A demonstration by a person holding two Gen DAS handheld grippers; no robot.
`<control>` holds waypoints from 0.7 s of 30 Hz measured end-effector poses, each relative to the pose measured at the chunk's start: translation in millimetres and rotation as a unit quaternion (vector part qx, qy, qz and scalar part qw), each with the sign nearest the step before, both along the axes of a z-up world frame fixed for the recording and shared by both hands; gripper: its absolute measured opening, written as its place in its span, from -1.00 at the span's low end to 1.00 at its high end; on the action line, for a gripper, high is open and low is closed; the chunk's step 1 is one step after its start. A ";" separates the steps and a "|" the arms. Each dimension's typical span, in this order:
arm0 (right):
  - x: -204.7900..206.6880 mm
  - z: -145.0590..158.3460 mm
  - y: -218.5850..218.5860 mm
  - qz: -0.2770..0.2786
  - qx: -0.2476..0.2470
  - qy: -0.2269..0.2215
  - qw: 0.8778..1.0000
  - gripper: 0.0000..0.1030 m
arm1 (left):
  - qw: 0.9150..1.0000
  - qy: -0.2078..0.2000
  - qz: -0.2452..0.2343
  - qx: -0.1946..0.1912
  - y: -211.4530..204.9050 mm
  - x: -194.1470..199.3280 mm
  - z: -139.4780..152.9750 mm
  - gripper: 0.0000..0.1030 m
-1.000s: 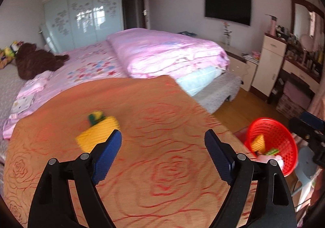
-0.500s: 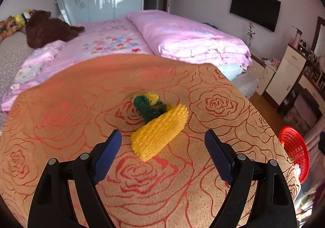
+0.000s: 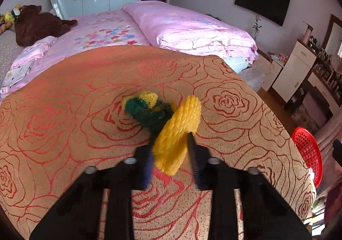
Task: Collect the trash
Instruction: 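Grasp the second yellow foam sleeve with the left gripper and lift it, then grasp the green-yellow knitted cloth with the right gripper while the left gripper holds the foam sleeve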
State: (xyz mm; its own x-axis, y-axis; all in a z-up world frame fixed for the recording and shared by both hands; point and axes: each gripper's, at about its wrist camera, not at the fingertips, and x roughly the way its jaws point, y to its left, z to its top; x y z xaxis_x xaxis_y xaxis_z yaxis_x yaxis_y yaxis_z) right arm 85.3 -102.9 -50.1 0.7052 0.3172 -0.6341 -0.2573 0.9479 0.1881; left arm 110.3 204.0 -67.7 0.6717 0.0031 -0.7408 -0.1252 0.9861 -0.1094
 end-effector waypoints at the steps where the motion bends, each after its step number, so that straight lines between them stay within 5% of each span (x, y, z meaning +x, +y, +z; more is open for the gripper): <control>1: -0.4 0.5 0.8 0.003 -0.001 -0.001 1.000 0.55 | 1.000 -0.002 -0.001 -0.002 0.0 -3.1 0.6 -0.70; 14: 5.4 -9.5 33.2 0.049 -0.015 0.013 0.999 0.55 | 0.999 -0.040 0.025 0.027 6.2 -61.9 18.4 -0.78; 21: 17.0 -8.4 94.2 0.118 -0.029 0.009 0.993 0.55 | 0.996 -0.044 0.079 0.021 28.8 -81.8 24.8 -0.78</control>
State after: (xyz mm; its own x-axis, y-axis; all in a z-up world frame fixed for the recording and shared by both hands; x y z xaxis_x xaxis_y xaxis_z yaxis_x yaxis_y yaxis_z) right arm 102.3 -8.8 -58.4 0.6040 0.4348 -0.6679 -0.4704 0.8710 0.1416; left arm 28.5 232.8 -42.9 0.7221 0.1444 -0.6765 -0.2717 0.9586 -0.0855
